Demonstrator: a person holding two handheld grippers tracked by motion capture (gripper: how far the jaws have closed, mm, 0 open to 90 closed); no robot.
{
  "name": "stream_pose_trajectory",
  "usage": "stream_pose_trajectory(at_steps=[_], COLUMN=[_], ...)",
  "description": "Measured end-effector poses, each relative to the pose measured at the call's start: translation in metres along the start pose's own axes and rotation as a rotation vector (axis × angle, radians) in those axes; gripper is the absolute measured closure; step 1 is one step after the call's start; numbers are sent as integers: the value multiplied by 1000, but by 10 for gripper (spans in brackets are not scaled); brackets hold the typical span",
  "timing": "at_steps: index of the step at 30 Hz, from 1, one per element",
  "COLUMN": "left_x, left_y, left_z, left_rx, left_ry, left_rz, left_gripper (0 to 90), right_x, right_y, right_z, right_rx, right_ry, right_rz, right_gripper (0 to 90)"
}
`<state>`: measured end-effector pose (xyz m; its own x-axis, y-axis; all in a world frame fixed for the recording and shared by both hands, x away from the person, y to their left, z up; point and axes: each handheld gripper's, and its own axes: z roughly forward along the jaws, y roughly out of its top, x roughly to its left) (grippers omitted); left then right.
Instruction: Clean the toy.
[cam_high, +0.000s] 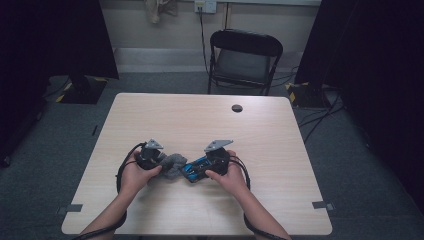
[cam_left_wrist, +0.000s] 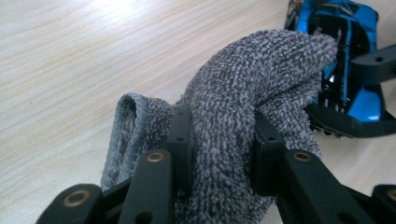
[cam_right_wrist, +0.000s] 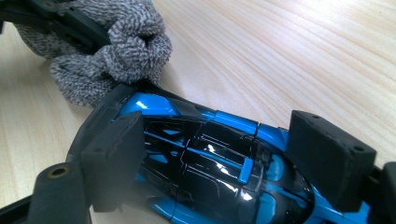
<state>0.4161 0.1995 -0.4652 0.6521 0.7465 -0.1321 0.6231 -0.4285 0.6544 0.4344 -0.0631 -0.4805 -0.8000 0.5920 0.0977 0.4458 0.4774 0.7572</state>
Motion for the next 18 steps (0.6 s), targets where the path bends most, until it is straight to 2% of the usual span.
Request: stream_pose_trajectory(at_steps=[7,10,14,18], left_x=[-8,-18,-25,-32], left_y=[-8,-17,-26,-30], left_z=[-22,-27,-26,-21], left_rx=[-1,-2,-2,18], left_ry=[-31,-73,-109,-125], left_rz=[34,39,34,47], left_gripper=[672,672,673,671], right_x=[0,0,0,0], right_y=[0,0,0,0], right_z=[0,0,0,0], right_rx=[-3,-2,-1,-1], right_ry=[2,3,3,2], right_rz=[3,2,2,0], right_gripper=[191,191,191,191])
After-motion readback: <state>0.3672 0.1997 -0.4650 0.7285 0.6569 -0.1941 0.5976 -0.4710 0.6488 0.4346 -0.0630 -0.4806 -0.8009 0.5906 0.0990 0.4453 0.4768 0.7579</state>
